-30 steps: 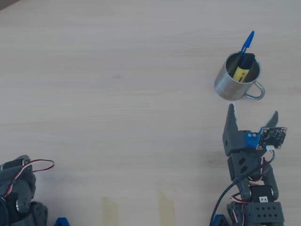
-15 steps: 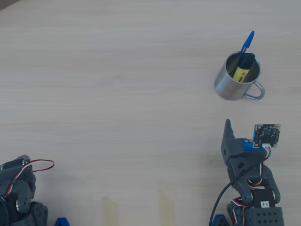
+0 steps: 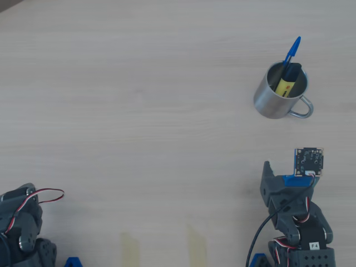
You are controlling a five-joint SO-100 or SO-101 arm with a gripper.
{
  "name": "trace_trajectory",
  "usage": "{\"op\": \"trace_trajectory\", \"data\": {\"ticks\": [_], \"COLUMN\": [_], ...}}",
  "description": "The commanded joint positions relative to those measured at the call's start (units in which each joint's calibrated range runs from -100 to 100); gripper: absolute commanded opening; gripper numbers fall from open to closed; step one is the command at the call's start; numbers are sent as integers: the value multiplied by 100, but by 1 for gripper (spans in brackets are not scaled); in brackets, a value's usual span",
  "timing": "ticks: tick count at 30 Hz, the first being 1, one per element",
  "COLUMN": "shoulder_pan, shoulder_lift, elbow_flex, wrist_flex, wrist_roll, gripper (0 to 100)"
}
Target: Grab the yellow pen and put it in the silver cup.
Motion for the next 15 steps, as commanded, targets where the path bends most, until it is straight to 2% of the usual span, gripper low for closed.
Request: {"op": "trace_trajectory", "data": {"ticks": [1, 15], "shoulder_pan": [47, 47], "shoulder_lift": [-127, -426], "elbow_flex": [45, 27], "wrist_flex": [347, 1462], "wrist_roll": [35, 35], "gripper": [45, 45]}}
